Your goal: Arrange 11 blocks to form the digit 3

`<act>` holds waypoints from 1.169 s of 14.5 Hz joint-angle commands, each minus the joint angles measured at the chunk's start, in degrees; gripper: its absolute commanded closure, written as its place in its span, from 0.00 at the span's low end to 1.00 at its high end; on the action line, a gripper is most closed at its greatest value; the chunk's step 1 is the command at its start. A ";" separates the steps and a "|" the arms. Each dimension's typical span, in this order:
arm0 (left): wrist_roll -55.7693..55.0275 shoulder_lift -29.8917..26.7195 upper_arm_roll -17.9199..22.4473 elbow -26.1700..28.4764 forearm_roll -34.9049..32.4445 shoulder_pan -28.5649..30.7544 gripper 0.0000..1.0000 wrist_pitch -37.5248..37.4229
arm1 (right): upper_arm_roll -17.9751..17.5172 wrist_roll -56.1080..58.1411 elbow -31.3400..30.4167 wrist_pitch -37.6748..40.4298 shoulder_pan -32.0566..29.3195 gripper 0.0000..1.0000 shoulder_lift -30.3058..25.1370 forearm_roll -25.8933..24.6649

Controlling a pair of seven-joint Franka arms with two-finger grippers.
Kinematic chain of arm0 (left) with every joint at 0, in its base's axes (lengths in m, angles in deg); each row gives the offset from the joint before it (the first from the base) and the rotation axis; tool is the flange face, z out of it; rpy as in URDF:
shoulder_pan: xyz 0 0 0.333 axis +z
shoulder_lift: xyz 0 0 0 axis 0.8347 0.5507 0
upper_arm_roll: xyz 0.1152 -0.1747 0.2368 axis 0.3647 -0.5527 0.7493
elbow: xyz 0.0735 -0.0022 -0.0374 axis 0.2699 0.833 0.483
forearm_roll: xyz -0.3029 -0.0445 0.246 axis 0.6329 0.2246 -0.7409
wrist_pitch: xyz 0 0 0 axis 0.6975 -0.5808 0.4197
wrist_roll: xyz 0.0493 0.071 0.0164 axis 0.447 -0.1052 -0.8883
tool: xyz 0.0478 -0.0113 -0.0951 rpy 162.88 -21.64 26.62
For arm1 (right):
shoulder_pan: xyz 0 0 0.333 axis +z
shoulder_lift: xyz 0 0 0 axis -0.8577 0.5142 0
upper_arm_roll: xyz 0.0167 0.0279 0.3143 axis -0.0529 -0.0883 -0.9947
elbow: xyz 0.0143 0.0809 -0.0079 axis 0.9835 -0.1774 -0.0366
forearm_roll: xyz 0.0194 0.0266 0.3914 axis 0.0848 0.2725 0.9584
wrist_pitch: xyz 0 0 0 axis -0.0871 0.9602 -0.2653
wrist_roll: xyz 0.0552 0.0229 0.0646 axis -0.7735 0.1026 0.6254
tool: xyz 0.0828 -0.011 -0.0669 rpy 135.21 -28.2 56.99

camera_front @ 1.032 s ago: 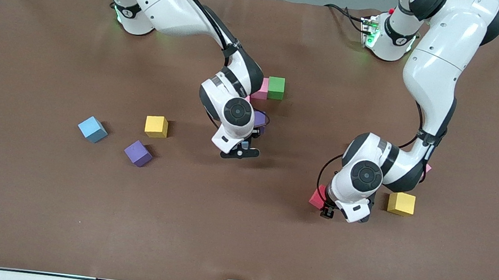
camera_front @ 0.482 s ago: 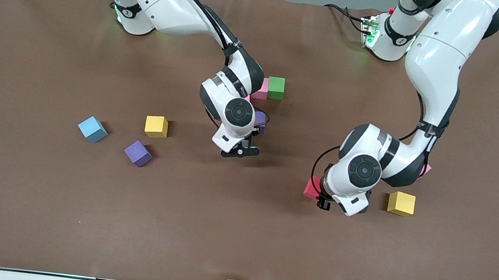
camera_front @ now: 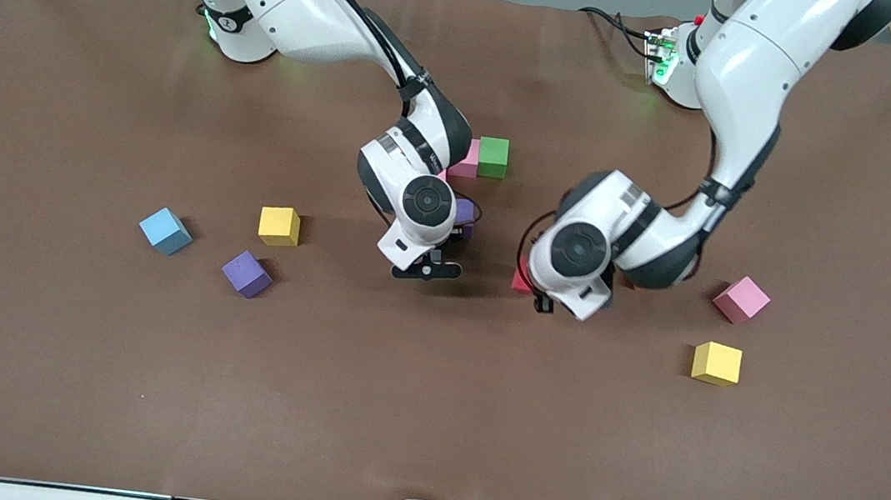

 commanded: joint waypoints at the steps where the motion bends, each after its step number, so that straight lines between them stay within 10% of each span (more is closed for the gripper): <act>1: -6.01 -7.60 0.30 11.33 -0.32 -1.15 0.82 4.94 | -0.19 -1.78 -2.58 0.32 0.07 0.64 0.30 0.47; 5: -14.52 -11.92 -0.23 21.28 -0.23 -3.07 0.82 15.58 | -0.19 -3.01 -2.49 0.41 -0.10 0.65 0.39 0.47; 11: -24.13 -10.35 -0.14 22.17 -2.87 -6.51 0.82 18.67 | -0.19 -2.92 -2.41 0.49 -0.19 0.64 0.39 0.47; 14: -24.48 -9.73 -0.14 22.17 -2.87 -6.60 0.82 20.25 | -0.28 -2.75 -1.09 0.49 -0.63 0.00 0.39 0.47; 17: -26.58 -9.11 -0.14 22.17 -2.87 -7.91 0.81 22.27 | -0.45 -2.39 1.54 1.71 -0.98 0.00 0.22 0.56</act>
